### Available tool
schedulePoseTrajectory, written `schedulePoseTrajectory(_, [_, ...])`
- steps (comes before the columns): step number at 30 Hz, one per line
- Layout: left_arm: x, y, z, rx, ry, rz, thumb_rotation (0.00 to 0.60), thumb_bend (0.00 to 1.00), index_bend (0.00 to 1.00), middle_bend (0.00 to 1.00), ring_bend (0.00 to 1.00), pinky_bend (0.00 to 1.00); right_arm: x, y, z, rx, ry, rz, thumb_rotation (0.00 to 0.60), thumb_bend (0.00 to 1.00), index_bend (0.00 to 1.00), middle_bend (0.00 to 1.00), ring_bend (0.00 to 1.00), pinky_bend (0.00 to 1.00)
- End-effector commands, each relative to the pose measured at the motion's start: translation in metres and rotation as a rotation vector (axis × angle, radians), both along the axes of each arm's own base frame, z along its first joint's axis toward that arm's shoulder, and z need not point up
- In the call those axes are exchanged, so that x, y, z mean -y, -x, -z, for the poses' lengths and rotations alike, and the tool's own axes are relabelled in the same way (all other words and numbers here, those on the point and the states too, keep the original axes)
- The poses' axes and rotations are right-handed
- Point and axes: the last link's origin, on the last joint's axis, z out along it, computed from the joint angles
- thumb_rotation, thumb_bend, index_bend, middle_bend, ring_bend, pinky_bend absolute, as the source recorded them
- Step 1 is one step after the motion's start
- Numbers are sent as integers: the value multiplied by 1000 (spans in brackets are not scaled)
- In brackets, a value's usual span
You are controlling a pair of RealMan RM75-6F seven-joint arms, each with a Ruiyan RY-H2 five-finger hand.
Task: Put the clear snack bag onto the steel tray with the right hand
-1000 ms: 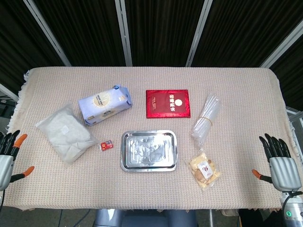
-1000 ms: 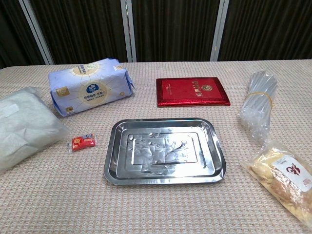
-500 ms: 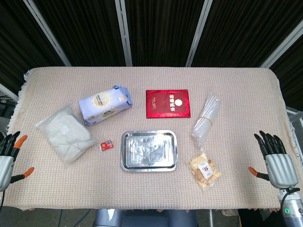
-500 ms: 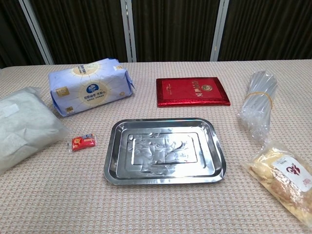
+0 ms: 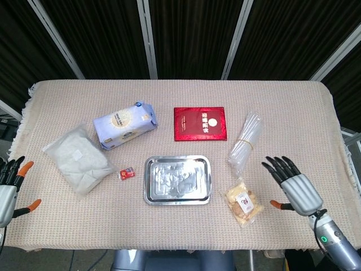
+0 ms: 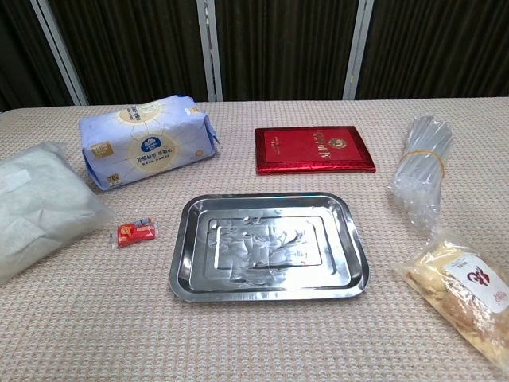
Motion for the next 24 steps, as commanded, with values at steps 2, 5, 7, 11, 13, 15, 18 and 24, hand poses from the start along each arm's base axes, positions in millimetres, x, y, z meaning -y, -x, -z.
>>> schedulePoseTrajectory(2, [0,0,-1,-2,-1,-2,566,88,112,0,0,0,6,-11,19,-46,-126,-68,600,0,14,0,0,58])
schedulePoseTrajectory(5, [-1,0,-2,-5,-2,-5,566,89,111,0,0,0,5,-20,35,-65,-210,-107,600,0,18,0,0,59])
schedulePoseTrajectory(7, [-2,0,-2,-7,-1,-7,565,88,111,0,0,0,4,-24,44,-86,-263,-129,600,0,26,0,0,59])
schedulePoseTrajectory(11, [-2,0,-3,-8,1,-10,566,89,111,0,0,0,4,-30,60,-154,-370,-162,600,0,35,0,0,59])
schedulePoseTrajectory(13, [-2,0,-2,-7,1,-13,568,89,112,0,0,0,4,-32,65,-195,-412,-171,600,0,35,0,0,59])
schedulePoseTrajectory(15, [-2,1,-2,-6,4,-16,569,89,111,0,0,0,5,-33,69,-218,-440,-171,600,0,34,0,0,59])
schedulePoseTrajectory(18, [-2,1,-1,-6,8,-18,567,88,111,0,0,0,8,-35,75,-246,-473,-164,600,0,35,0,0,59])
schedulePoseTrajectory(24, [-1,2,-1,-5,7,-23,569,88,111,0,0,0,13,-33,83,-288,-501,-154,600,0,42,0,0,59])
